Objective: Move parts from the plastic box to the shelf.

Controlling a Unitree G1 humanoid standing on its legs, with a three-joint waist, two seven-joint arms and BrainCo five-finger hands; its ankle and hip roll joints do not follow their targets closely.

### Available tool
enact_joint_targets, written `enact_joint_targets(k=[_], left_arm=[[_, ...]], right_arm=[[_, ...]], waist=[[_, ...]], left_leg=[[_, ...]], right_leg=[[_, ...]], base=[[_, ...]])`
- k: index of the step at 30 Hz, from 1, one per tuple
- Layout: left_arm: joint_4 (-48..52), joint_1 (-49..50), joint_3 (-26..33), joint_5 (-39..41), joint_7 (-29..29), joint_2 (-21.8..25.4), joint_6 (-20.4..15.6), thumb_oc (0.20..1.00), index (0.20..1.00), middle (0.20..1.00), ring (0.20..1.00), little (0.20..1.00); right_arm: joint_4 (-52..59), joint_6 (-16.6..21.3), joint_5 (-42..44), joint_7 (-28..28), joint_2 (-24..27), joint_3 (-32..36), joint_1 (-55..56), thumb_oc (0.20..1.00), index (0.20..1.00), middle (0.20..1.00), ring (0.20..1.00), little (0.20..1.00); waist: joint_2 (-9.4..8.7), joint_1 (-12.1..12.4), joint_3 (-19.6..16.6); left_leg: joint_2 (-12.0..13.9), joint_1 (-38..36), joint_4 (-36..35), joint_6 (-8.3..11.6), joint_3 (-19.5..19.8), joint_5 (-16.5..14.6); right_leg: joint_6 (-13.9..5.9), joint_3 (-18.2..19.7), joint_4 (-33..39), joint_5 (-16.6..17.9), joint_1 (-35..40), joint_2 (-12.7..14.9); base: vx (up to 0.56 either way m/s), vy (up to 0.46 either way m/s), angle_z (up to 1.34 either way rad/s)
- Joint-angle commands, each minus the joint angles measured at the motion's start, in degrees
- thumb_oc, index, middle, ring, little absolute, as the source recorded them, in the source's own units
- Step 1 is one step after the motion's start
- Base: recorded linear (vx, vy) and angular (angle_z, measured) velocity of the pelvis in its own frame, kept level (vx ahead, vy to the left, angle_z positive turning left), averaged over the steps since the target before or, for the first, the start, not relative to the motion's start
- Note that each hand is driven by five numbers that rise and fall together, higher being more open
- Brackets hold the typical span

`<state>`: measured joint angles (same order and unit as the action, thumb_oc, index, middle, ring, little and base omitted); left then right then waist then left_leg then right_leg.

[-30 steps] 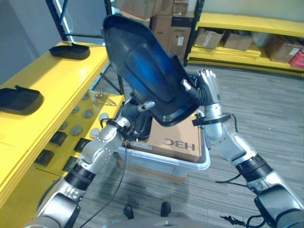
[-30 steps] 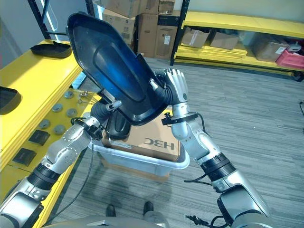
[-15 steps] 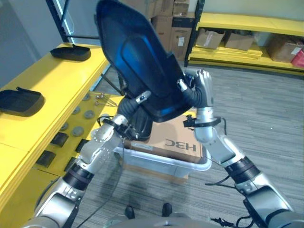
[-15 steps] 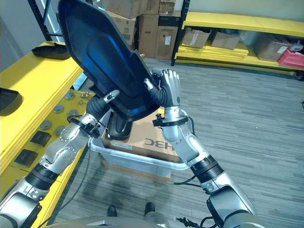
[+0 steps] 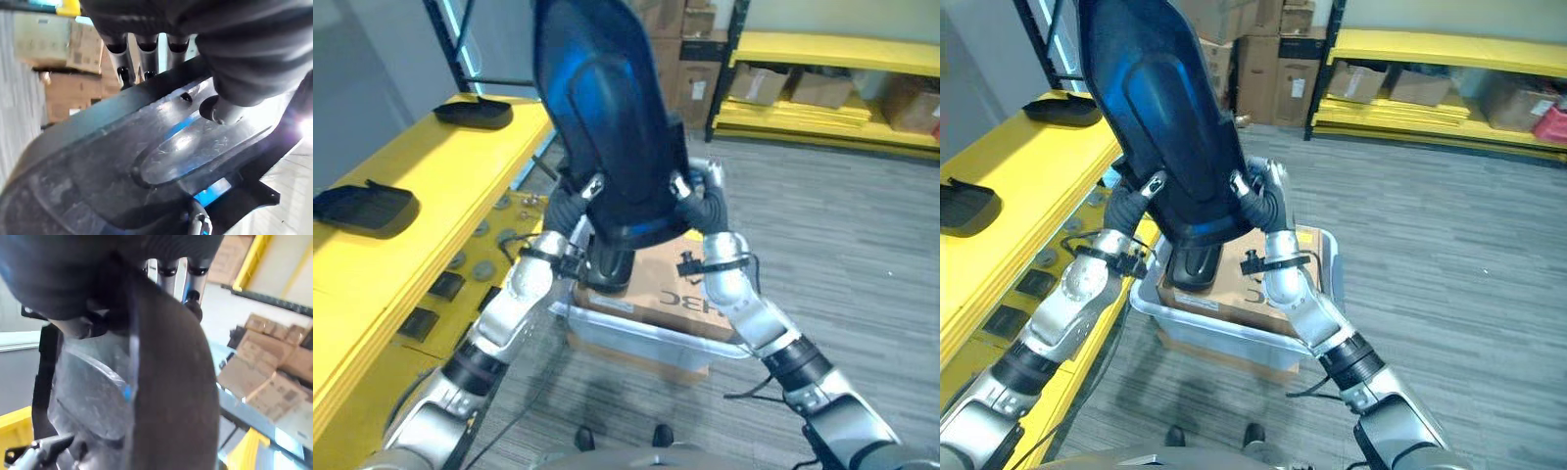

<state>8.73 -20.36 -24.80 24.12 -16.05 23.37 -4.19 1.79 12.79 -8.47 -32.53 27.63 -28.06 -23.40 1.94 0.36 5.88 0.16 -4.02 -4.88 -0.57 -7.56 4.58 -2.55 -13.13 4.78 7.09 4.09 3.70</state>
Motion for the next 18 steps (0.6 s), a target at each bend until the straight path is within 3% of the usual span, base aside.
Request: enact_joint_targets(k=[1, 2, 3, 4, 8, 11, 14, 15, 18], left_arm=[[0.6, -6.7, 4.0, -8.8, -2.8, 2.8, -4.9, 0.200, 0.200, 0.200, 0.200, 0.200], [1.2, -5.3, 5.4, -11.3, -3.3, 3.9, -4.5, 0.200, 0.200, 0.200, 0.200, 0.200], [1.5, -3.9, 6.7, -13.4, -3.6, 5.0, -4.4, 0.200, 0.200, 0.200, 0.200, 0.200], [1.7, -2.8, 7.8, -14.0, -3.8, 6.0, -4.4, 0.200, 0.200, 0.200, 0.200, 0.200], [2.2, 1.4, 11.8, -16.8, -5.0, 8.1, -4.8, 0.200, 0.200, 0.200, 0.200, 0.200], [3.0, 8.6, 18.3, -20.1, -6.9, 9.6, -6.6, 0.200, 0.200, 0.200, 0.200, 0.200], [4.3, 17.8, 25.8, -21.3, -5.7, 9.9, -13.7, 0.200, 0.200, 0.200, 0.200, 0.200], [4.6, 19.8, 27.5, -20.7, -5.2, 9.7, -15.5, 0.200, 0.200, 0.200, 0.200, 0.200], [5.0, 22.8, 29.9, -20.9, -2.5, 9.2, -19.3, 0.200, 0.200, 0.200, 0.200, 0.200]], right_arm=[[9.0, 10.5, 7.6, 11.9, -3.5, -7.3, -2.3, 0.200, 0.200, 0.200, 0.200, 0.200], [8.7, 11.1, 8.4, 12.5, -3.7, -7.7, -2.2, 0.266, 0.266, 0.266, 0.266, 0.266], [8.7, 10.9, 9.5, 13.4, -3.9, -7.9, -2.1, 0.451, 0.451, 0.451, 0.451, 0.451], [8.4, 10.9, 10.6, 14.0, -4.2, -8.2, -2.0, 1.000, 1.000, 1.000, 1.000, 1.000], [8.0, 11.3, 11.7, 15.7, -5.1, -8.3, -1.3, 1.000, 1.000, 1.000, 1.000, 1.000], [7.8, 10.5, 15.6, 19.8, -5.7, -8.1, -0.6, 1.000, 1.000, 1.000, 1.000, 1.000], [6.9, 10.3, 16.2, 22.4, -6.4, -7.4, 0.8, 1.000, 1.000, 1.000, 1.000, 1.000], [6.8, 10.4, 16.1, 23.2, -6.3, -6.9, 1.4, 1.000, 1.000, 1.000, 1.000, 1.000], [7.5, 9.4, 14.7, 22.6, -6.2, -5.1, 3.5, 1.000, 1.000, 1.000, 1.000, 1.000]], waist=[[-2.26, 3.4, 0.2], [-2.16, 4.3, 0.4], [-2.05, 5.1, 0.4], [-2.00, 5.8, 0.4], [-1.90, 7.6, 0.5], [-1.61, 10.6, 1.2], [-1.09, 13.8, 2.1], [-0.85, 14.4, 2.4], [-0.43, 14.5, 3.5]], left_leg=[[0.3, -3.4, 0.0, 0.74, 1.7, -6.6], [0.4, -3.1, 0.0, 0.82, 2.3, -6.3], [0.5, -2.8, -0.1, 1.00, 3.0, -6.0], [0.5, -2.5, -0.1, 1.18, 3.7, -5.7], [0.8, -1.7, -0.1, 1.82, 5.1, -5.0], [1.0, -0.5, 0.2, 2.50, 6.9, -3.8], [1.6, 1.1, 0.3, 3.72, 7.9, -2.0], [2.1, 2.1, 0.3, 4.28, 7.1, -1.1], [4.9, 3.0, 0.8, 5.47, -1.0, 0.2]], right_leg=[[-2.92, -1.3, 0.2, -7.6, 4.5, 1.8], [-2.73, -1.8, 0.2, -7.8, 4.8, 1.8], [-2.64, -2.4, 0.1, -7.9, 4.9, 1.9], [-2.56, -3.0, 0.1, -8.0, 5.1, 1.9], [-2.20, -4.8, -0.3, -8.5, 5.5, 2.0], [-1.29, -6.9, -0.9, -9.1, 5.7, 2.2], [-0.59, -10.1, -2.4, -10.2, 6.0, 2.2], [-0.46, -11.5, -2.7, -10.5, 6.3, 2.3], [-0.59, -16.9, -4.8, -11.4, 7.7, 3.1]], base=[[-0.01, -0.057, 0.22], [-0.01, -0.056, 0.12], [-0.01, -0.057, 0.20], [0.00, -0.068, 0.50], [0.01, -0.041, 0.40], [0.00, -0.043, 0.34], [0.00, -0.040, 0.52], [0.03, -0.027, 0.60], [0.01, 0.033, 0.71]])
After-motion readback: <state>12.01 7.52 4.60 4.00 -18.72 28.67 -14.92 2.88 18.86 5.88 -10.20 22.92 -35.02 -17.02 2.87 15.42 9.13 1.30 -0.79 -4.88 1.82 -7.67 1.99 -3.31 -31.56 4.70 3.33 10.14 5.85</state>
